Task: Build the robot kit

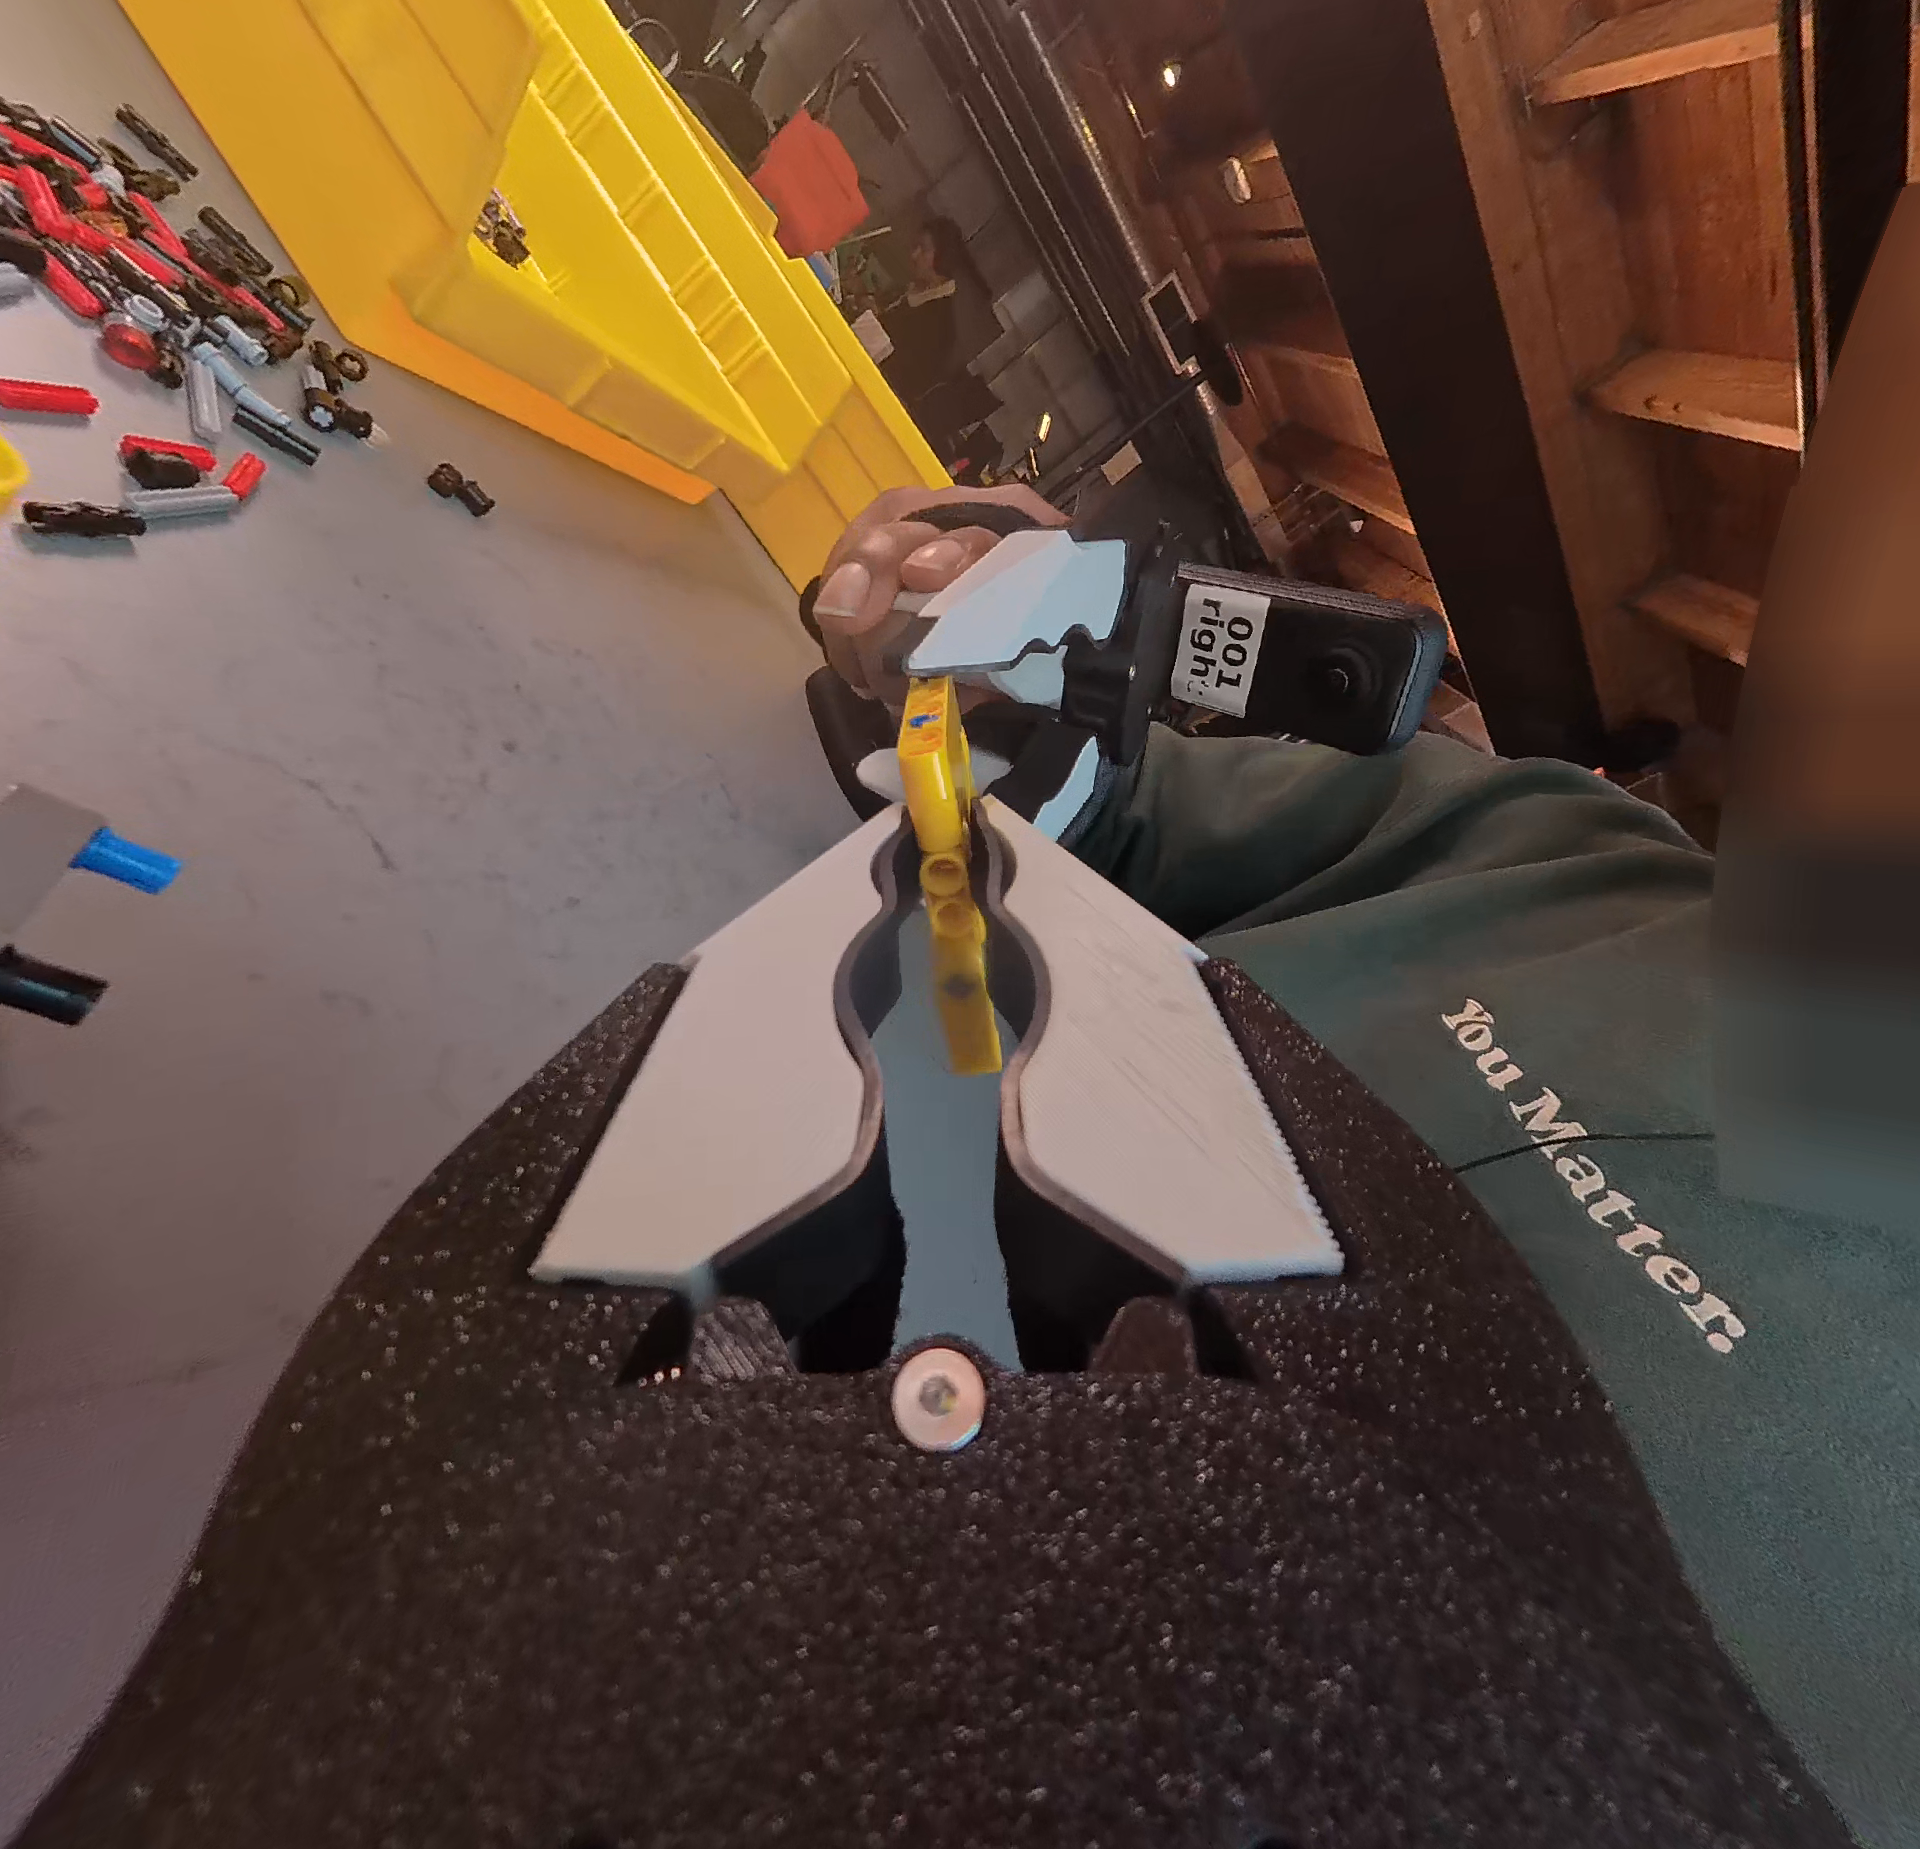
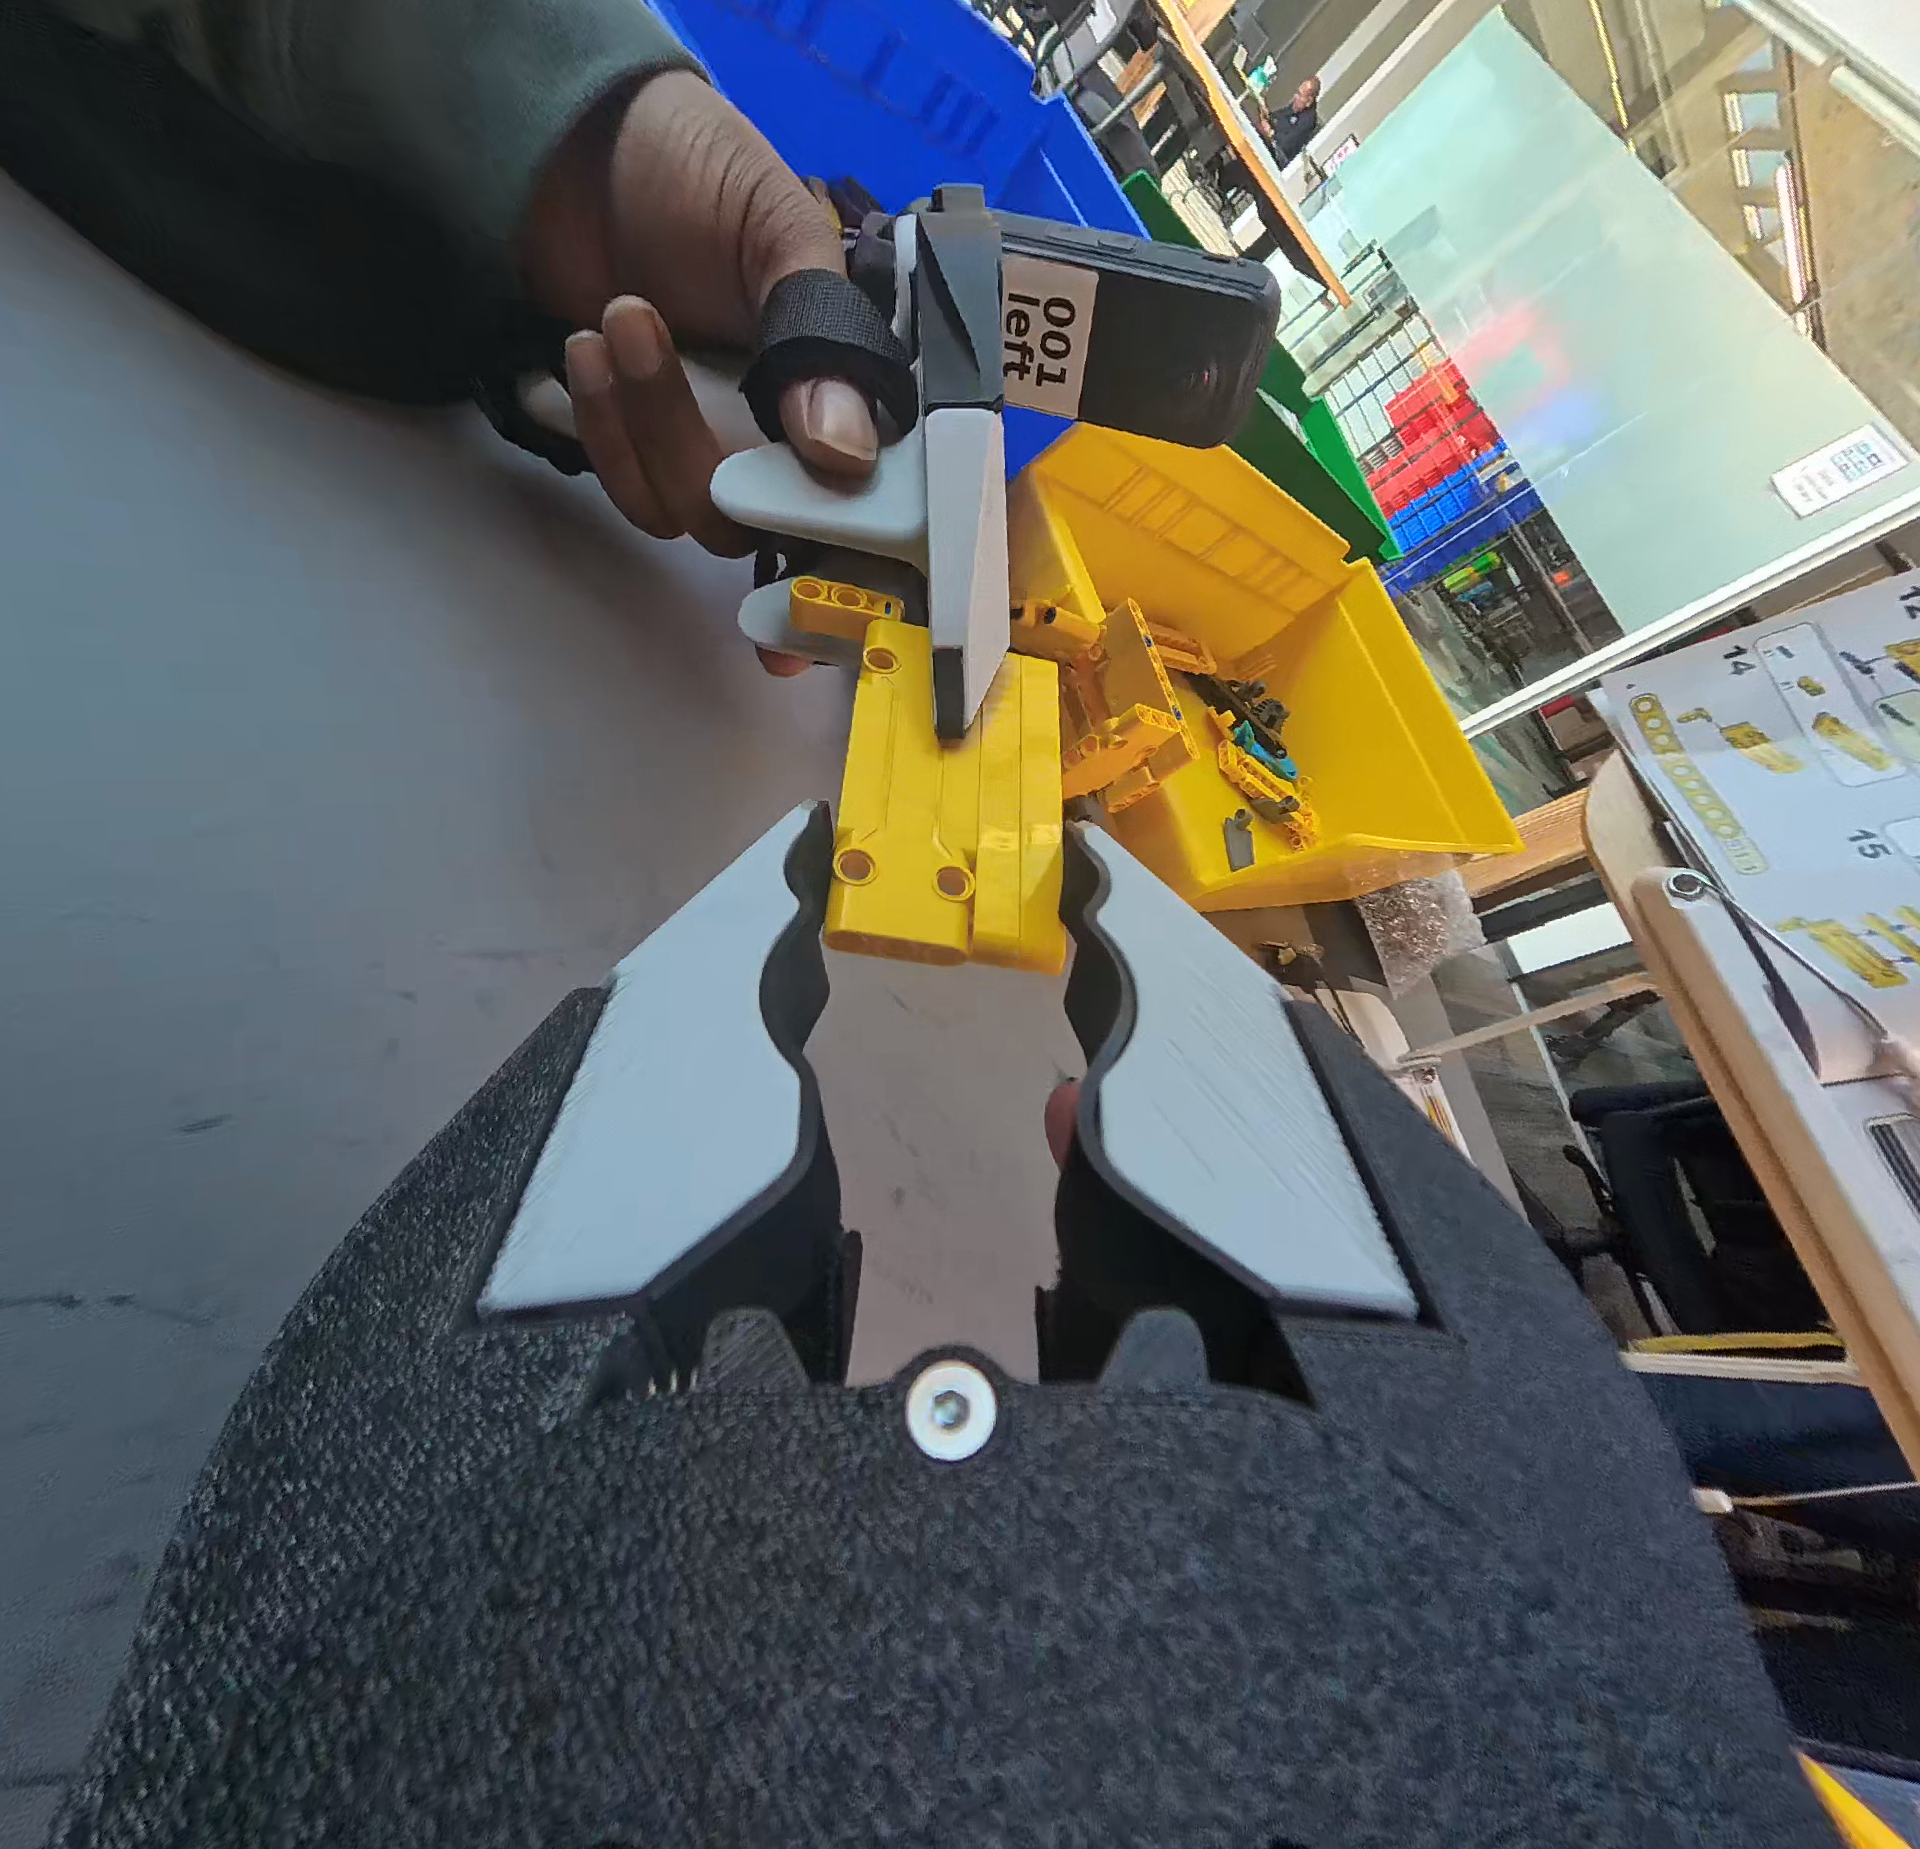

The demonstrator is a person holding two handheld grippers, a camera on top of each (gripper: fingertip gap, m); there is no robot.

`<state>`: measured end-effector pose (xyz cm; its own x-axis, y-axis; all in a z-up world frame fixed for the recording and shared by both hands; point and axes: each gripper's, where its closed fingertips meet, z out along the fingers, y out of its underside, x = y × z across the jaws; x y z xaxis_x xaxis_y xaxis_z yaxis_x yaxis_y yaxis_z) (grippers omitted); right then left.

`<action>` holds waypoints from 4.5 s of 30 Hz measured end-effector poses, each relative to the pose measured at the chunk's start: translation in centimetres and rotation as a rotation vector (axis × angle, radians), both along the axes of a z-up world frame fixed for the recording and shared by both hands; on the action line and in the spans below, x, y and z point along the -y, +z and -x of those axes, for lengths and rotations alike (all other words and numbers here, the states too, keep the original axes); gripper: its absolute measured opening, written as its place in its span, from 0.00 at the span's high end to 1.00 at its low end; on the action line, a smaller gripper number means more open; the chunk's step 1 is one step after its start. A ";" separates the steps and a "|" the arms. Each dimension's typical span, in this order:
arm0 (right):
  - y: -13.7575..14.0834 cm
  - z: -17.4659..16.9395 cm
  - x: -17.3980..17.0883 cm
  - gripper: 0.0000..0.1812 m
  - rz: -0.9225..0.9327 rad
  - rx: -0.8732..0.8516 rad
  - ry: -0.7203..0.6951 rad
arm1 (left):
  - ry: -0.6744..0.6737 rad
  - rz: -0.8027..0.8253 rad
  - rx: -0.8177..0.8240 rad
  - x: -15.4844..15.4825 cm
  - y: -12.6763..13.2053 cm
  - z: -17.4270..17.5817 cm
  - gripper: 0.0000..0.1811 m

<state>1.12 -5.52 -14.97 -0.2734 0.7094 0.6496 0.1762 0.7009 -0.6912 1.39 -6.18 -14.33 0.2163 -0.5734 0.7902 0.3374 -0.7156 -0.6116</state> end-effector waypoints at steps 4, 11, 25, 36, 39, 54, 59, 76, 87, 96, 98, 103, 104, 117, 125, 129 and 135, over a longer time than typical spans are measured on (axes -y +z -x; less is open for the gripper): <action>0.5 -0.1 0.3 0.78 0.055 -0.010 0.014 | 0.001 -0.042 0.000 0.1 0.4 -0.1 0.95; 1.0 0.2 -0.6 0.75 0.317 -0.037 0.031 | 0.081 -0.163 -0.130 -0.9 0.3 0.7 0.97; 3.4 -1.0 -7.3 1.00 0.651 -0.149 -0.164 | 0.299 -0.228 -0.223 -2.2 0.6 4.2 0.97; 3.4 -0.6 -7.5 1.00 0.581 -0.200 -0.195 | 0.362 -0.355 -0.299 -2.2 1.5 4.4 0.96; 3.7 -0.6 -7.6 1.00 0.592 -0.237 -0.187 | 0.369 -0.367 -0.319 -2.2 1.5 4.5 0.96; 2.1 -0.3 -5.9 0.91 0.523 -0.150 -0.133 | 0.327 -0.338 -0.368 -2.6 0.0 3.7 0.96; 1.9 -0.1 -5.9 0.91 0.541 -0.160 -0.134 | 0.335 -0.361 -0.378 -2.4 0.4 3.6 0.97; -0.5 0.4 -1.7 0.80 0.509 0.031 0.005 | 0.222 -0.443 -0.487 -1.4 -0.2 0.9 0.97; -1.9 -0.9 -0.5 0.96 0.553 0.181 0.076 | 0.131 -0.492 -0.576 -0.5 -1.1 -0.5 0.94; -3.9 -1.8 -2.2 0.96 0.586 0.322 -0.008 | 0.310 -0.505 -0.779 -1.4 0.1 5.3 0.86; -3.2 -1.9 -2.8 0.96 0.614 0.299 -0.012 | 0.521 -0.508 -0.844 -2.1 1.9 9.5 0.84; -2.4 -1.8 -3.5 0.96 0.662 0.252 -0.022 | 0.757 -0.350 -1.091 -2.2 0.5 15.4 0.82; -2.5 -1.7 -3.5 0.96 0.664 0.253 -0.021 | 0.747 -0.336 -1.150 -2.3 -0.1 15.2 0.80; -3.0 -1.7 -2.2 0.96 0.645 0.282 0.008 | 0.717 -0.063 -1.413 -3.5 -6.4 16.0 0.84; -4.9 -2.6 -2.0 0.96 0.689 0.422 0.005 | 0.689 0.070 -0.748 -3.8 -5.5 12.6 0.87; -6.1 -2.6 -2.2 0.96 0.641 0.446 -0.013 | 0.613 0.080 -0.718 -3.8 -6.4 11.0 0.92; -6.3 -2.5 -2.0 0.96 0.633 0.450 -0.007 | 0.605 -0.044 -0.821 -3.6 -5.0 10.6 0.83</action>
